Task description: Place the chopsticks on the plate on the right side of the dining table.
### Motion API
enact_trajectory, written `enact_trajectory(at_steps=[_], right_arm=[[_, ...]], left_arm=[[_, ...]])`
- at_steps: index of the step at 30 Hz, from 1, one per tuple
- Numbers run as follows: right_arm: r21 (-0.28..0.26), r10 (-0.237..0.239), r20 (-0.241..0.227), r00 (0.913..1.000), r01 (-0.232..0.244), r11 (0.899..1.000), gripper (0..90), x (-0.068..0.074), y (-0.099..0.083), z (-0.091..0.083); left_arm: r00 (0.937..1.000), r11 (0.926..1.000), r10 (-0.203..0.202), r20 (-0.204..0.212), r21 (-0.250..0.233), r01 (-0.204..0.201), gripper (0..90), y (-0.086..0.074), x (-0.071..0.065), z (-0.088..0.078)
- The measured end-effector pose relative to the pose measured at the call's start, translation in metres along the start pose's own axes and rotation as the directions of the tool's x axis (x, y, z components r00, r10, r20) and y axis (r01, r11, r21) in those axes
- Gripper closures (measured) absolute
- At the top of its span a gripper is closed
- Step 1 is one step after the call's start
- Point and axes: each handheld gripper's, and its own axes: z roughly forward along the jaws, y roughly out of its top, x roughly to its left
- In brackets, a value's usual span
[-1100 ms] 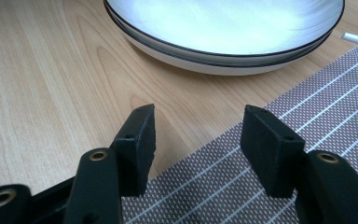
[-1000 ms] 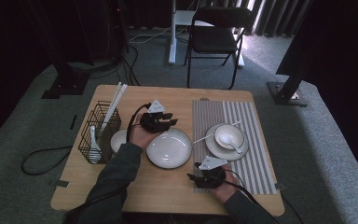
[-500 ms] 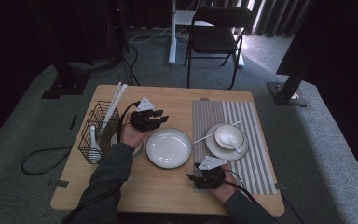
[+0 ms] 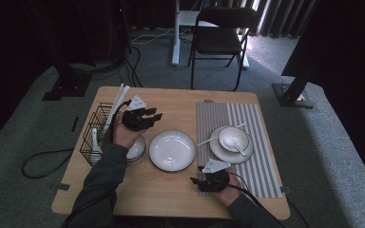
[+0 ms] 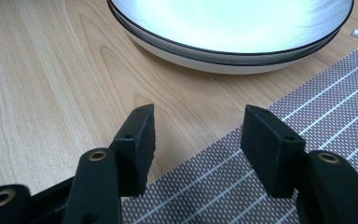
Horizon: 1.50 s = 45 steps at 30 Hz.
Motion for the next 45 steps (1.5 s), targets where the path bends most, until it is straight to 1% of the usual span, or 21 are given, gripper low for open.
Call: enact_trajectory(at_steps=[9, 14, 17, 23, 26, 29, 34, 39, 45], right_arm=[[0.001, -0.003, 0.001, 1.0000, 0.003, 1.000, 44.3, 0.000, 0.000, 0.000], [0.002, -0.003, -0.001, 1.0000, 0.003, 1.000, 44.3, 0.000, 0.000, 0.000], [0.003, -0.003, 0.000, 1.0000, 0.003, 1.000, 44.3, 0.000, 0.000, 0.000], [0.002, -0.003, -0.002, 1.0000, 0.003, 1.000, 44.4, 0.000, 0.000, 0.001], [0.004, -0.004, -0.003, 1.0000, 0.004, 1.000, 44.3, 0.000, 0.000, 0.001], [0.004, -0.003, -0.004, 1.0000, 0.003, 1.000, 44.3, 0.001, 0.000, 0.001], [0.004, -0.003, -0.004, 1.0000, 0.003, 1.000, 44.3, 0.001, 0.000, 0.001], [0.003, -0.002, -0.003, 1.0000, 0.002, 1.000, 44.3, 0.001, 0.000, 0.001], [0.004, -0.003, -0.003, 1.0000, 0.003, 1.000, 44.3, 0.001, 0.000, 0.001]], left_arm=[[0.9996, 0.9999, -0.011, -0.027, -0.008, 0.011, 62.5, 0.001, 0.010, -0.013], [0.9987, 0.9998, -0.019, -0.048, -0.012, 0.018, 62.7, 0.002, 0.017, -0.020], [0.9979, 0.9998, -0.017, -0.063, -0.009, 0.016, 62.8, 0.002, 0.021, -0.025], [0.9952, 0.9996, -0.028, -0.093, -0.009, 0.028, 64.9, 0.001, 0.028, -0.034], [0.9937, 0.9996, -0.028, -0.108, -0.005, 0.028, 65.0, 0.001, 0.031, -0.037], [0.9917, 0.9993, -0.036, -0.123, -0.009, 0.035, 65.6, 0.003, 0.033, -0.041], [0.9900, 0.9989, -0.045, -0.134, -0.021, 0.043, 65.5, 0.005, 0.035, -0.048], [0.9886, 0.9990, -0.041, -0.145, -0.026, 0.037, 65.5, 0.008, 0.036, -0.054], [0.9853, 0.9990, -0.041, -0.166, -0.028, 0.037, 65.5, 0.007, 0.043, -0.062]])
